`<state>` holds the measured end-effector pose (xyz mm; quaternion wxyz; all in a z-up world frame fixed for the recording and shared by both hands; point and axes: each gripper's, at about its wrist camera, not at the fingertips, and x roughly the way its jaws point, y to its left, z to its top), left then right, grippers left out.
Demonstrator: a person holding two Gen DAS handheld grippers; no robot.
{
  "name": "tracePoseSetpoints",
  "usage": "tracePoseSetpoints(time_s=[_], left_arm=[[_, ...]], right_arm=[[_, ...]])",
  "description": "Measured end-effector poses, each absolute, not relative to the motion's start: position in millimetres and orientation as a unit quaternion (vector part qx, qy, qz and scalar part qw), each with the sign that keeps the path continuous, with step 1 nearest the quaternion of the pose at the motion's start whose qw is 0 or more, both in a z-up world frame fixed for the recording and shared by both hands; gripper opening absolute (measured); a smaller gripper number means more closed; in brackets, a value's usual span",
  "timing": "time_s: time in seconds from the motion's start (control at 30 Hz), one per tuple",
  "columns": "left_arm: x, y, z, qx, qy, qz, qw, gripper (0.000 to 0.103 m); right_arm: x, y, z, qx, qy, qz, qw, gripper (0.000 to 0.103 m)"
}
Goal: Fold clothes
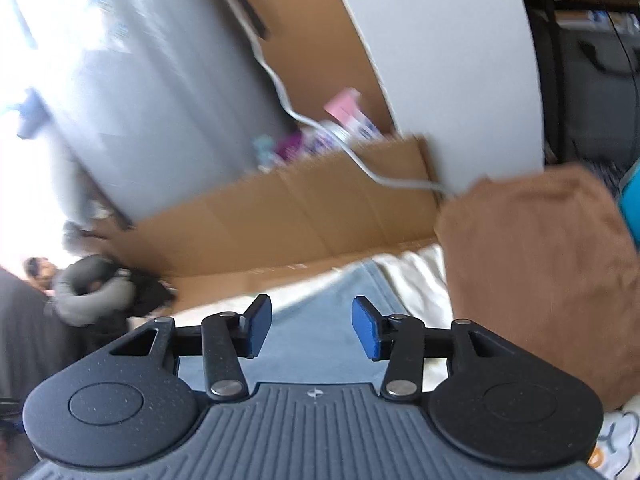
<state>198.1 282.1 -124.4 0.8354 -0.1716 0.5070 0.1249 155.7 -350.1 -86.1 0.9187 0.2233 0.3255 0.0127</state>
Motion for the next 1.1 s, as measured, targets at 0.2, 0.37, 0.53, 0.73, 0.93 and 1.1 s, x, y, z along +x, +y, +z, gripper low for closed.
tracePoseSetpoints(time_s=[0.2,0.37,0.53,0.73,0.93,1.1], left_arm=[[165.1,294.3,-95.4,-0.176,0.506,0.095,0.839,0.057],[142.6,302.7,-74.3,-0.16,0.504,0.086,0.845,0.068],[125.4,314.3,-56.4,-0.167,0.496,0.07,0.849,0.082],[108.4,320.3,-47.2,-0.155,0.503,0.065,0.848,0.088],[91.1,324.5,-40.5,-0.134,0.511,0.063,0.847,0.089],[74.2,327.8,-34.4,-0.121,0.516,0.065,0.846,0.091]], right_arm=[[122.8,-346.2,-0.7,0.186,0.296,0.038,0.936,0.061],[99.6,-345.4,49.6,0.181,0.295,0.041,0.937,0.062],[78.9,-345.0,89.4,0.186,0.288,0.025,0.939,0.067],[58.7,-331.6,124.8,0.169,0.305,0.022,0.937,0.089],[38.3,-313.7,141.8,0.158,0.33,0.005,0.931,0.095],[28.7,-307.6,139.9,0.16,0.334,0.009,0.929,0.095]])
